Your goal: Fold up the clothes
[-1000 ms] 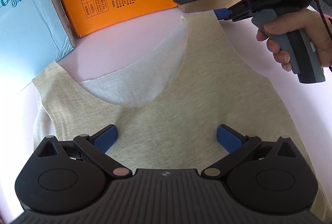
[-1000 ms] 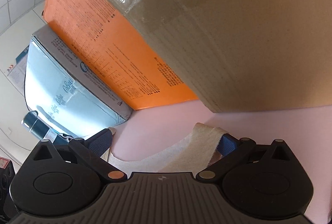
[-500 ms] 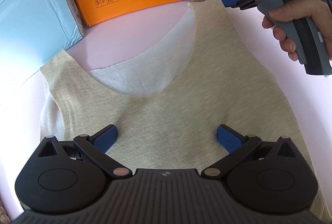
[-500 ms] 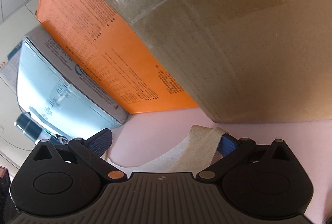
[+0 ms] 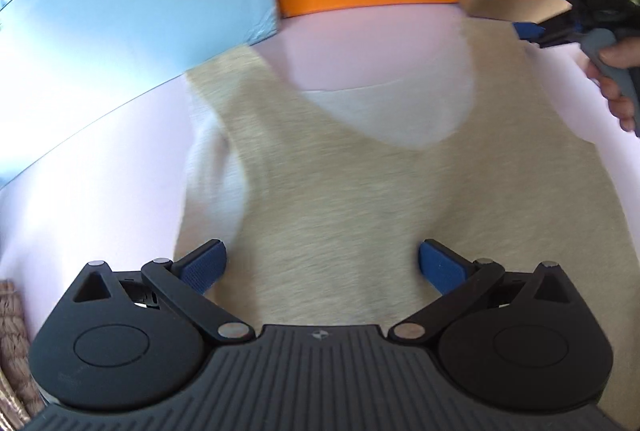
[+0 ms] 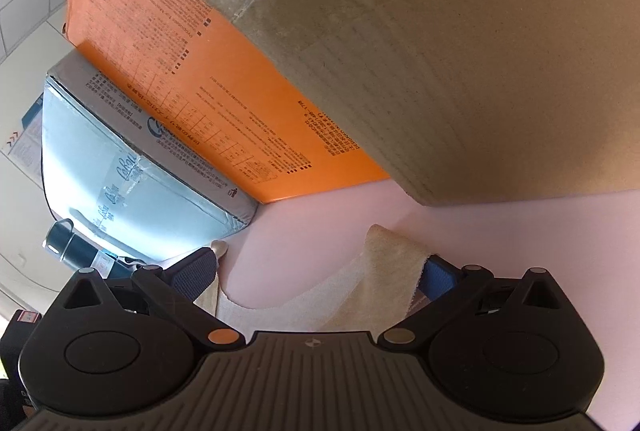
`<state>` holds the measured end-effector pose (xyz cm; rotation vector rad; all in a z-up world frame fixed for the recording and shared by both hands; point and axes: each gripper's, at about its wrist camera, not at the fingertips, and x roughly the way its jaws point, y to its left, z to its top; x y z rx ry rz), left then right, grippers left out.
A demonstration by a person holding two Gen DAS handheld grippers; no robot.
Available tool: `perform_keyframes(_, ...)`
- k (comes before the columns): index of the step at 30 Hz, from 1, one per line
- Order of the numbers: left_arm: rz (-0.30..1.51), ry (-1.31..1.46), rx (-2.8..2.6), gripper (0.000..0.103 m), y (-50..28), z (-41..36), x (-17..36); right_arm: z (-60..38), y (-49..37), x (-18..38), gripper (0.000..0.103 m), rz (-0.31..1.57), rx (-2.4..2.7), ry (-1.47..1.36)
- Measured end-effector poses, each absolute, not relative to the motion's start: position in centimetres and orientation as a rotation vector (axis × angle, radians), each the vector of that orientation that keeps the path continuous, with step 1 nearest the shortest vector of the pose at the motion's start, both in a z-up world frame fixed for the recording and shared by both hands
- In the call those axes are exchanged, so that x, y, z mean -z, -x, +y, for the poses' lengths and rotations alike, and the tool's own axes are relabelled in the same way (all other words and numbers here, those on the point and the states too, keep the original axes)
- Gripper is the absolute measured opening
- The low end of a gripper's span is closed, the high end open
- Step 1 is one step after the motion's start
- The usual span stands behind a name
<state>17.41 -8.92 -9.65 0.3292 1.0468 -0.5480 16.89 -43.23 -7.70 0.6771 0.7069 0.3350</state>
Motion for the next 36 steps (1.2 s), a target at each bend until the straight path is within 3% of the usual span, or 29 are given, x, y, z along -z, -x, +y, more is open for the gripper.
perform_keyframes(8, 1.061, -0.337, 0.495, 0.103, -17.3, -8.1, 9.6, -42.8, -13.9, 7.1, 0.103, 0.749, -0.309, -0.670)
perform_keyframes(22, 1.064, -0.316, 0.472, 0.103, -17.3, -7.6, 9.6, -41.0, -1.4, 7.4, 0.103, 0.778, -0.215, -0.654)
perform_keyframes(29, 1.068, -0.321, 0.459, 0.103, -17.2, -7.2, 9.4, -35.8, 1.7, 5.7, 0.103, 0.739, -0.277, -0.460)
perform_keyframes(36, 1.055, -0.328, 0.467, 0.103, -16.6, -5.4, 9.3, -30.1, 1.9, 6.4, 0.103, 0.860, -0.411, -0.342)
